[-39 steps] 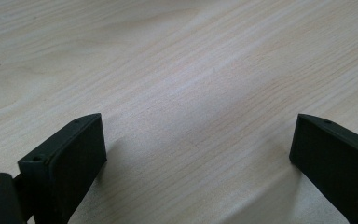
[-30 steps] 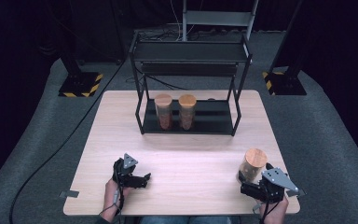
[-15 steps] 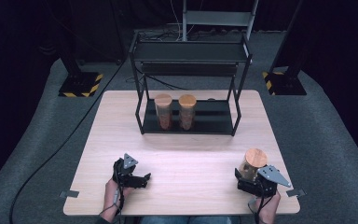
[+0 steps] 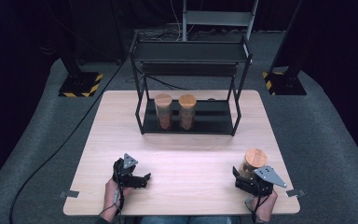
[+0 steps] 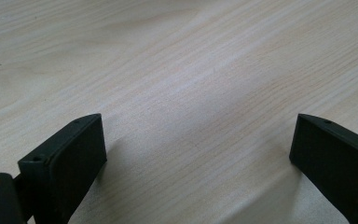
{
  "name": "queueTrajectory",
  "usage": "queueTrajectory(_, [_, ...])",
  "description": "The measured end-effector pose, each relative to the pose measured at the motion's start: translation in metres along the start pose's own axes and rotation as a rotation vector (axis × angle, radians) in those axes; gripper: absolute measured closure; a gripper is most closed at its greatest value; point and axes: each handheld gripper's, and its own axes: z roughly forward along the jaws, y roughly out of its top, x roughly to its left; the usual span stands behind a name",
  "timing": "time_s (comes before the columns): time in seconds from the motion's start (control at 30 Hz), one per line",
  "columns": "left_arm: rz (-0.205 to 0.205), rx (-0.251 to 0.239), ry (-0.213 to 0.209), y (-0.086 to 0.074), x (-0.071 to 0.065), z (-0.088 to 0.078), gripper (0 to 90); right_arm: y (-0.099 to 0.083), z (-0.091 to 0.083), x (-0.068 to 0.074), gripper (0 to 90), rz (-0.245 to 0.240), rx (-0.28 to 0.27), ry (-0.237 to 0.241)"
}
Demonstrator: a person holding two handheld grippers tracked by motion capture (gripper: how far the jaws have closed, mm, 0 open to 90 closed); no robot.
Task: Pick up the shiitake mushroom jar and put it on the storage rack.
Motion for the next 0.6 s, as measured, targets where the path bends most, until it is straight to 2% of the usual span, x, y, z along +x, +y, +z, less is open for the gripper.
queueTrajectory(0.17, [0.001, 0.002, -0.001, 0.0, 0.0002, -0.0001, 2.8, -0.001, -0.0026, -0.0046, 23.5, 0.027, 0.001, -0.007])
queueTrajectory(0.3, [0.0, 0.002, -0.001, 0.0, 0.0002, 0.0, 2.8, -0.0012, -0.0032, -0.0046, 24.2, 0.013, -0.002, -0.008])
queueTrajectory(0.6, [0.0, 0.002, -0.001, 0.0001, 0.0002, 0.0, 2.8, -0.0019, -0.0034, -0.0037, 24.7, 0.013, -0.01, -0.018])
